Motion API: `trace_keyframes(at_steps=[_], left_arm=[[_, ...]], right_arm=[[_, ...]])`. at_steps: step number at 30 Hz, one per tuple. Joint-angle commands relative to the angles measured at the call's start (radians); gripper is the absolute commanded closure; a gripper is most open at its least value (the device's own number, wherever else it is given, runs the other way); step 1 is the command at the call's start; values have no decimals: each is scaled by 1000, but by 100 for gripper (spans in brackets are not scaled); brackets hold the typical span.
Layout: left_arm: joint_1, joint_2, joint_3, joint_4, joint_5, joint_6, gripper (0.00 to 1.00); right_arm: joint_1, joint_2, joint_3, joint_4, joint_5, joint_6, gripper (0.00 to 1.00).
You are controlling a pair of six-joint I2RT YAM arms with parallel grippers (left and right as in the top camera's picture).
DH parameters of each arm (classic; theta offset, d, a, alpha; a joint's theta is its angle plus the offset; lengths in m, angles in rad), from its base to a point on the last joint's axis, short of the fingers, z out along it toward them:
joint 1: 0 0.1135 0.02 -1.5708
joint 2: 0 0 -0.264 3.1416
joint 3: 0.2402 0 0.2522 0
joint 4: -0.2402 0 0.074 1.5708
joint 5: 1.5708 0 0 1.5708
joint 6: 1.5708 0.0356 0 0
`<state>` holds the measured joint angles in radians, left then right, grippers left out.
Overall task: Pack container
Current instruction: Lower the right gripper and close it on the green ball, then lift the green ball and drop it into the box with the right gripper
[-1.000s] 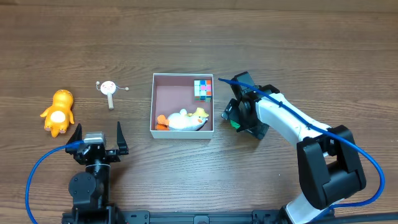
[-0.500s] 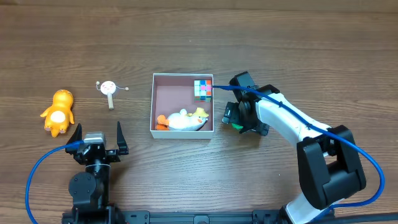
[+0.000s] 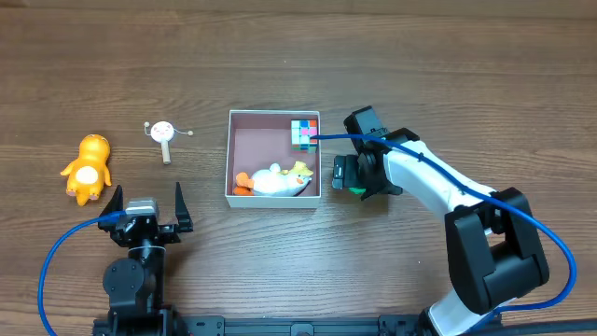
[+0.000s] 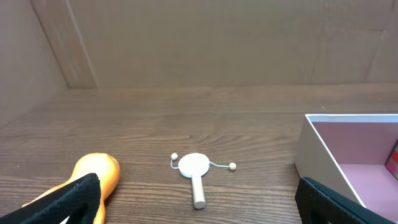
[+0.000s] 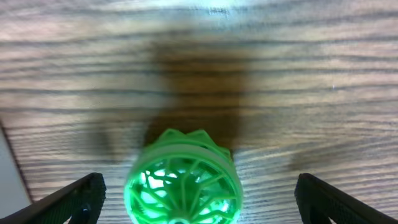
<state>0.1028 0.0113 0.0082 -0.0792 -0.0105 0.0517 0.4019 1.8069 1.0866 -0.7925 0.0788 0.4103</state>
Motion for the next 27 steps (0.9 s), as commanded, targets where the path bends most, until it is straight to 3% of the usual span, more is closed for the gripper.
trace_keyframes(at_steps=[1,6,15,27], left_arm=[[2,-6,-3,2,14,-6,0],[2,-6,-3,2,14,-6,0],[2,-6,-3,2,14,-6,0],[2,-6,-3,2,14,-6,0]], right_arm=[[3,8,-34,9,23,-18,0],[3,8,-34,11,52,-19,0],[3,8,-34,40,-2,-154,0],[3,8,-34,43,9,-206,16]])
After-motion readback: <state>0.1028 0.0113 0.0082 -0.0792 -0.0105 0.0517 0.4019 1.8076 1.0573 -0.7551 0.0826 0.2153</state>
